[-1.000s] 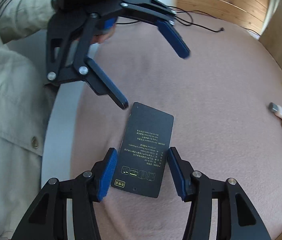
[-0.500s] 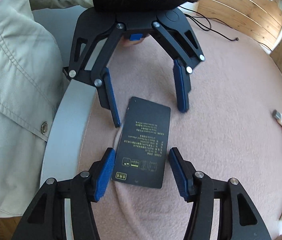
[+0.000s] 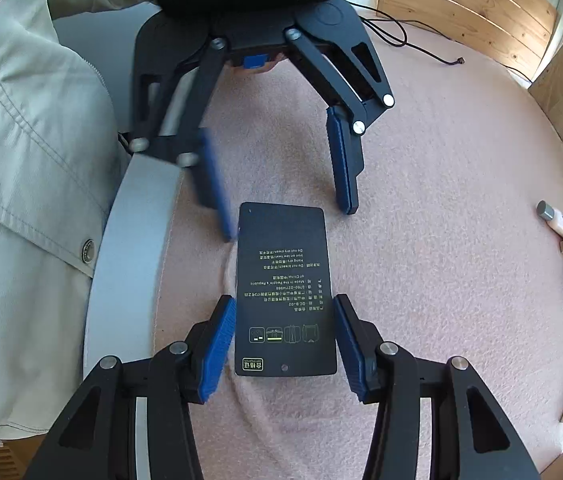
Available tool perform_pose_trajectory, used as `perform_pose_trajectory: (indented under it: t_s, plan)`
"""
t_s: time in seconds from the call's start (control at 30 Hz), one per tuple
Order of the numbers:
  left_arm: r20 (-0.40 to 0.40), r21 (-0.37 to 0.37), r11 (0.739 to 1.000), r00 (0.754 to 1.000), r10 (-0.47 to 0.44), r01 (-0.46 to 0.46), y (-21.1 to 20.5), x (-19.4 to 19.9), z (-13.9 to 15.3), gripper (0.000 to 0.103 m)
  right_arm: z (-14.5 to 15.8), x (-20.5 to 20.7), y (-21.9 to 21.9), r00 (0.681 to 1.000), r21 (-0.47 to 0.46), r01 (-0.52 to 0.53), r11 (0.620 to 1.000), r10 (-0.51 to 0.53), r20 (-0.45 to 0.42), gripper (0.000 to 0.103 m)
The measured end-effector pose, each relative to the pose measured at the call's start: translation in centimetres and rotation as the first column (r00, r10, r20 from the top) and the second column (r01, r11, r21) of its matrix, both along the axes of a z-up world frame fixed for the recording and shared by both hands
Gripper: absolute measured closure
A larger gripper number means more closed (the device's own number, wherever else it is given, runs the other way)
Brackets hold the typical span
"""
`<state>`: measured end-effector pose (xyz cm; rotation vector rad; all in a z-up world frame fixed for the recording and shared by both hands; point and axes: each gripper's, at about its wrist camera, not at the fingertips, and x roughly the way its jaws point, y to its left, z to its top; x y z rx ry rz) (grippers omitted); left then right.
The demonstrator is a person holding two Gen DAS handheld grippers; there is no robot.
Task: Organize objects
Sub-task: 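Hold the black card with the right tool while the left tool grasps its other end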
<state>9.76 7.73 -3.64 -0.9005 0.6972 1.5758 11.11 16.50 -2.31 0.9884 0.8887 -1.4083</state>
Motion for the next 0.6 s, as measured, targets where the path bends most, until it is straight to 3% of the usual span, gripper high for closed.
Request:
perform_pose_trajectory:
  t_s: [0.07, 0.13, 0.23, 0.3, 0.37, 0.43, 0.53, 0.6]
  plan:
    - [0.006, 0.013, 1.0, 1.0, -0.005, 0.005, 0.0, -0.1, 0.0, 0.03, 0.0, -0.2, -0.1, 1.0, 0.002, 0.003, 1.0, -0.003, 0.008, 0.058]
    - [0.016, 0.032, 0.999, 1.0, 0.009, -0.009, -0.2, -0.4, 0.2, 0.048, 0.1, -0.3, -0.1, 1.0, 0.004, 0.001, 1.0, -0.002, 0.011, 0.058]
    - [0.034, 0.044, 0.999, 0.999, 0.024, -0.025, -0.4, -1.0, 0.3, 0.057, 0.2, -0.5, -0.1, 1.0, 0.0, 0.002, 1.0, -0.002, 0.021, 0.058]
    - [0.02, 0.038, 0.999, 0.999, 0.031, -0.032, -0.3, -1.1, 0.3, 0.055, 0.3, -0.8, 0.0, 0.999, -0.008, 0.011, 1.0, -0.011, 0.037, 0.058]
    - [0.02, 0.014, 1.0, 1.0, 0.02, -0.02, 0.0, -0.8, 0.3, 0.035, 0.3, -1.0, 0.0, 0.999, -0.011, 0.012, 1.0, -0.011, 0.044, 0.058]
    - [0.003, -0.013, 1.0, 1.0, -0.008, 0.008, 0.3, -0.1, 0.0, 0.025, 0.5, -1.3, 0.1, 0.998, -0.02, 0.02, 1.0, -0.019, 0.054, 0.058]
    - [-0.004, -0.005, 1.0, 1.0, -0.011, 0.011, 0.5, 0.0, -0.1, 0.026, 0.9, -1.3, 0.3, 0.997, -0.043, 0.034, 0.999, -0.031, 0.071, 0.058]
    - [0.001, 0.005, 1.0, 1.0, 0.004, -0.004, 0.4, -0.3, 0.0, 0.035, 1.0, -1.2, 0.2, 0.998, -0.033, 0.019, 0.999, -0.017, 0.062, 0.058]
